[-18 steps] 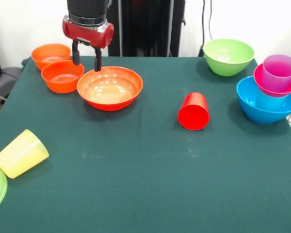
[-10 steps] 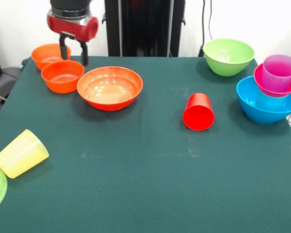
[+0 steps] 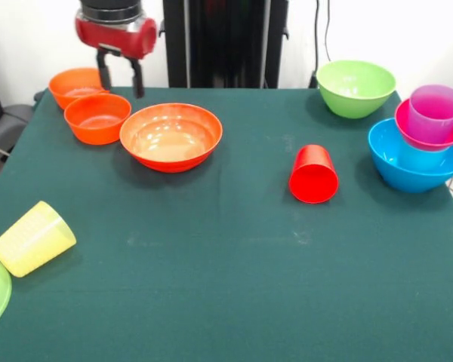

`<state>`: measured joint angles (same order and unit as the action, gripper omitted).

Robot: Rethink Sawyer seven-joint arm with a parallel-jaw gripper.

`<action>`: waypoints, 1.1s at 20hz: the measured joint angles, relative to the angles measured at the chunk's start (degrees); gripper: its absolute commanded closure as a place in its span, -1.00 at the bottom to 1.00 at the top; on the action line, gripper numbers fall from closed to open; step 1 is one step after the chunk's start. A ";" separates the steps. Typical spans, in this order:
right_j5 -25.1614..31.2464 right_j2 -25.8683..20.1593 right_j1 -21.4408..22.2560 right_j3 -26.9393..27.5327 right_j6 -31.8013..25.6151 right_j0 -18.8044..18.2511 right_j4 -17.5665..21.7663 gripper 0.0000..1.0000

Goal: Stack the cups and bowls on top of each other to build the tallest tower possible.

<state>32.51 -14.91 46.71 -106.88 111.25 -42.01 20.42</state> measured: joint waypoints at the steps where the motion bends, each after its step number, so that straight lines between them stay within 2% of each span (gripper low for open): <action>1: 0.27 -0.12 -0.06 0.07 0.00 1.22 0.01 -1.00; 10: 0.30 -0.05 -0.82 1.70 0.00 12.29 -1.32 -1.00; 11: 0.30 0.20 -1.07 2.51 0.01 14.40 -1.69 -1.00; 16: 0.30 1.31 -2.69 4.82 0.01 17.67 -1.69 -1.00; 22: 0.28 4.15 -7.07 8.12 0.01 17.24 -1.67 -1.00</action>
<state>32.80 -10.76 39.64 -98.76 111.26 -24.77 18.75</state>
